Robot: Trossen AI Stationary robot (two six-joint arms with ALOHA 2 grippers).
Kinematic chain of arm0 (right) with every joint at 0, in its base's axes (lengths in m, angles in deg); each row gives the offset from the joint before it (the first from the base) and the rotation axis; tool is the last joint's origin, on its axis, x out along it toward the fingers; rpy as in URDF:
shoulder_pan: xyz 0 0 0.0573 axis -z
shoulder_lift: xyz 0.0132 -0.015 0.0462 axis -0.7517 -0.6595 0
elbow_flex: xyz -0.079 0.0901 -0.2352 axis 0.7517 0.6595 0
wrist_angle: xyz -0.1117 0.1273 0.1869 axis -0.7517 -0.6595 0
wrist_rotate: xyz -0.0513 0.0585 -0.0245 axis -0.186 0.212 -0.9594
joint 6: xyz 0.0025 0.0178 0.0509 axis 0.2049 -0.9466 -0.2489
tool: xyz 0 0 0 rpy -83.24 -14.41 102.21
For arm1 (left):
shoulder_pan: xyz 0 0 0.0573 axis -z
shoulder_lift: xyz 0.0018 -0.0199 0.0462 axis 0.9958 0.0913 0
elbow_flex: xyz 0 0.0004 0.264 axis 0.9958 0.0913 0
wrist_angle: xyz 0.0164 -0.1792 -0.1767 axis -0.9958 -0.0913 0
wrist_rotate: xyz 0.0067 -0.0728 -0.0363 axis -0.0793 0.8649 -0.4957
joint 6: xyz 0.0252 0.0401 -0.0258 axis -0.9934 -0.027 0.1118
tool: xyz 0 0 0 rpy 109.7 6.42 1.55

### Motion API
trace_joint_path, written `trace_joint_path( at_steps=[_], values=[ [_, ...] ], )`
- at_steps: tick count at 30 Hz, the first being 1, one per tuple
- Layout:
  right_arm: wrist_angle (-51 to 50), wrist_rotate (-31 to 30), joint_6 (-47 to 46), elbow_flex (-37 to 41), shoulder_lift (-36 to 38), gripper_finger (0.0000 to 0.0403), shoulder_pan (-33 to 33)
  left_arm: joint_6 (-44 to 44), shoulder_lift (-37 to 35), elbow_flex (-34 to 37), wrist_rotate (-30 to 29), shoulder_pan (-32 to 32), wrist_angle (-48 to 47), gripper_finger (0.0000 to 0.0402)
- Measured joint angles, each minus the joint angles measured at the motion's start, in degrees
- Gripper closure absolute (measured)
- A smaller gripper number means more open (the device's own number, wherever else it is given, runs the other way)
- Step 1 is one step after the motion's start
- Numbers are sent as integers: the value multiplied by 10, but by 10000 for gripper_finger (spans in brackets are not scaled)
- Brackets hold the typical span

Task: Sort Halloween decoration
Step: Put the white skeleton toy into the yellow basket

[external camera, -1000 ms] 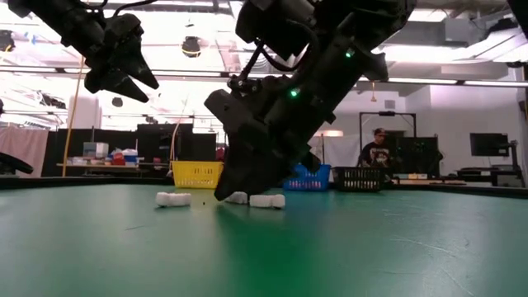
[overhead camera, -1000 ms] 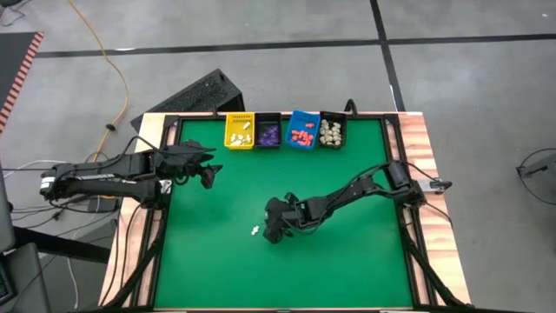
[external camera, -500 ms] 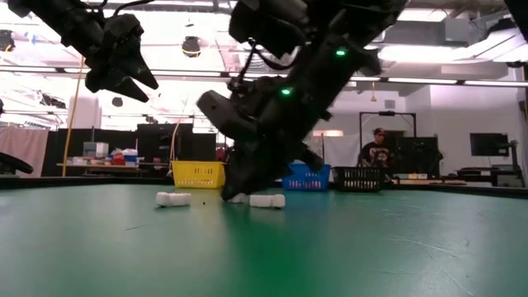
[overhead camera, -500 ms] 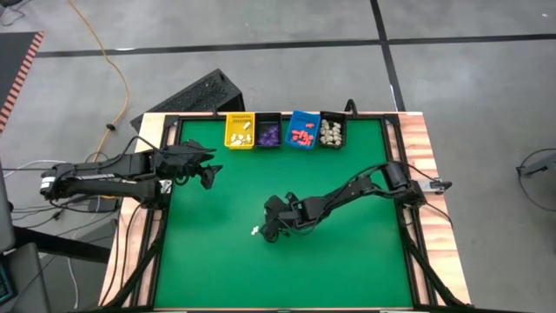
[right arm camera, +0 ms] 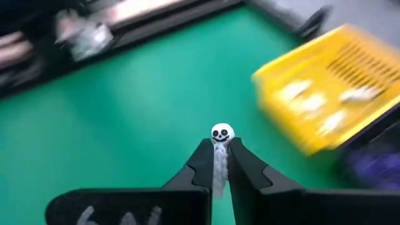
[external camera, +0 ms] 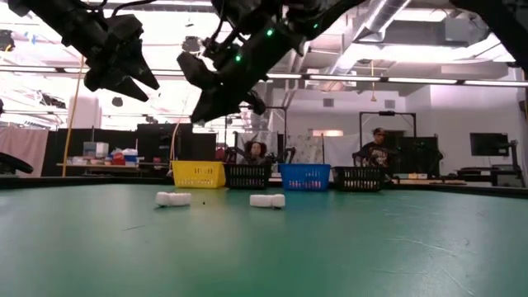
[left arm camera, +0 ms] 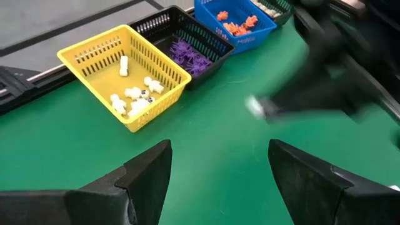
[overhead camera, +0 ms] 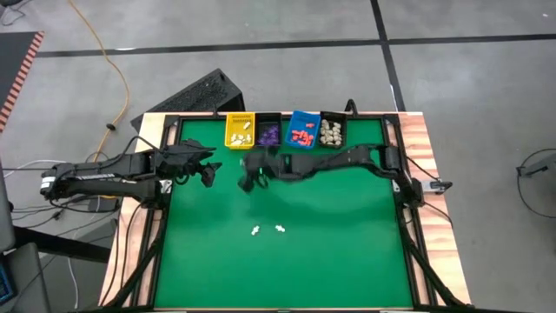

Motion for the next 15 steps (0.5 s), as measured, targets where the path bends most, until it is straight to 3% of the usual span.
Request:
trace_joint_path(
  at_steps=[4,8,15],
  values=[
    [35,-1,31,-16,-1,355,52,6,0,0,-11,0,1,145],
    [87,36,34,-16,-1,357,94,7,0,0,-25,0,2,145],
    [143,41,30,-17,-9,357,130,13,0,0,-33,0,2,145]
  ],
)
